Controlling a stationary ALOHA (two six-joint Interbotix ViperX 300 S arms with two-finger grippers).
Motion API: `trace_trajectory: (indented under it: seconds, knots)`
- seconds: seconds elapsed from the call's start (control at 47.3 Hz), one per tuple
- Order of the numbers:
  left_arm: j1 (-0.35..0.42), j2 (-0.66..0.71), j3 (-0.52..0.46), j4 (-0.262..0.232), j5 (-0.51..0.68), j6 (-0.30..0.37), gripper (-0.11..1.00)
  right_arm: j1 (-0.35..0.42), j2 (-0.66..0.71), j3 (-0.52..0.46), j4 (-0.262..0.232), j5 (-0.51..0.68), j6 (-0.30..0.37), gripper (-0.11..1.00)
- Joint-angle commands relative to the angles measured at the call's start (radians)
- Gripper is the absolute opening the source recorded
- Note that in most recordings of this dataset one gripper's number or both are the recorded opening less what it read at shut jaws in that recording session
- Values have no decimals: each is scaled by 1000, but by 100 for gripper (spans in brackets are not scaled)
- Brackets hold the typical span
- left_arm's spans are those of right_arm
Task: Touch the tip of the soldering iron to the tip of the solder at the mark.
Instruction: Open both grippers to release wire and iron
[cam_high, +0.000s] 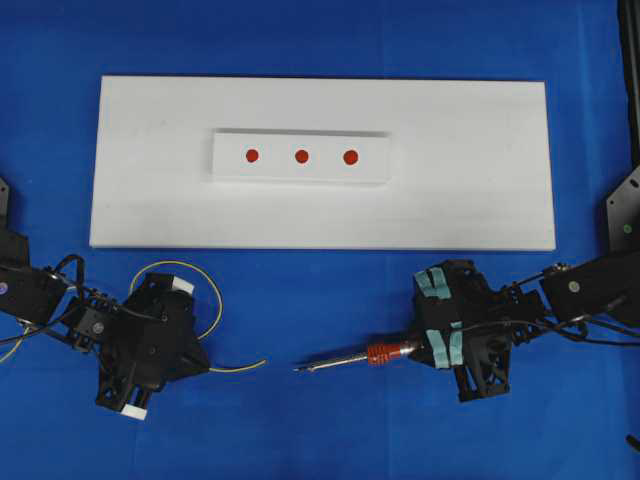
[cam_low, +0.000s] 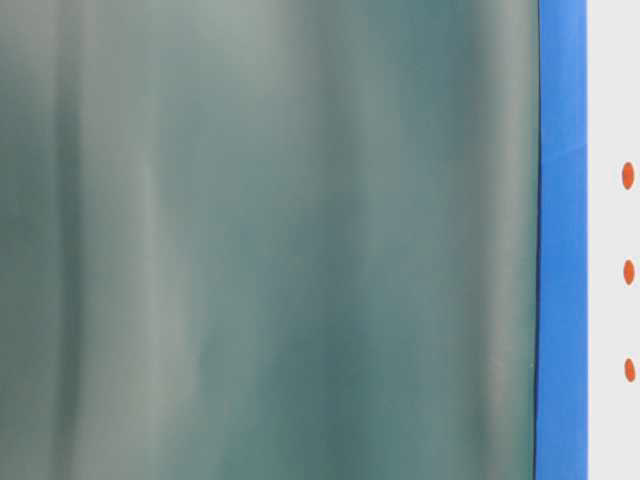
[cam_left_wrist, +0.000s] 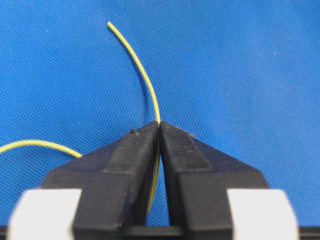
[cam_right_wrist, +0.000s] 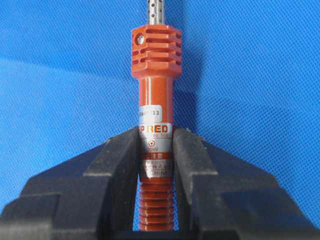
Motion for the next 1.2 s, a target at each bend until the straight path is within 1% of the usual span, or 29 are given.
trace_trajectory:
  seconds: [0.0, 0.063, 0.106, 0.19, 0.232, 0.275, 0.317, 0.338, 0.359, 0.444, 0.507, 0.613, 0.697, 0.782, 0.888, 1.099, 1.183]
  knots:
    - [0, -12, -18, 2, 6, -5, 11, 3, -6, -17, 11, 0, 3, 8]
    - [2, -21, -20, 2, 26, -9, 24, 3, -8, -20, 21, 9, 3, 17]
    - [2, -34, -21, 0, 44, -9, 38, 3, -11, -23, 26, 17, 3, 26]
    - [2, -75, -32, 0, 106, -8, 65, 3, -35, -38, 28, 40, 2, 51]
    - [2, -101, -40, 2, 140, 0, 76, 3, -61, -49, 25, 63, -5, 65]
    - [11, -141, -51, 2, 190, 3, 83, 5, -87, -60, 23, 91, -11, 77]
    - [21, -176, -60, 2, 232, 5, 84, 3, -121, -69, 14, 123, -17, 86]
    - [28, -195, -66, 0, 255, 6, 83, 2, -138, -74, 9, 140, -18, 89]
    - [34, -213, -71, 0, 276, 6, 82, 0, -155, -78, 0, 160, -20, 89]
    - [61, -290, -84, 2, 359, 14, 77, -14, -241, -101, -41, 244, -29, 84]
    - [91, -359, -87, 3, 407, 31, 75, -29, -298, -117, -72, 296, -35, 81]
    - [141, -445, -71, 3, 423, 71, 74, -72, -400, -135, -146, 380, -35, 81]
    - [190, -526, -49, 2, 423, 123, 74, -117, -468, -137, -201, 419, -35, 81]
    - [239, -601, -31, 2, 422, 167, 74, -178, -540, -126, -250, 430, -35, 81]
    - [307, -701, -3, 3, 416, 212, 73, -258, -614, -101, -295, 428, -35, 81]
    - [454, -865, 61, 3, 413, 242, 72, -373, -727, -49, -371, 407, -37, 81]
    - [497, -920, 92, 2, 411, 242, 72, -407, -762, -20, -382, 387, -37, 81]
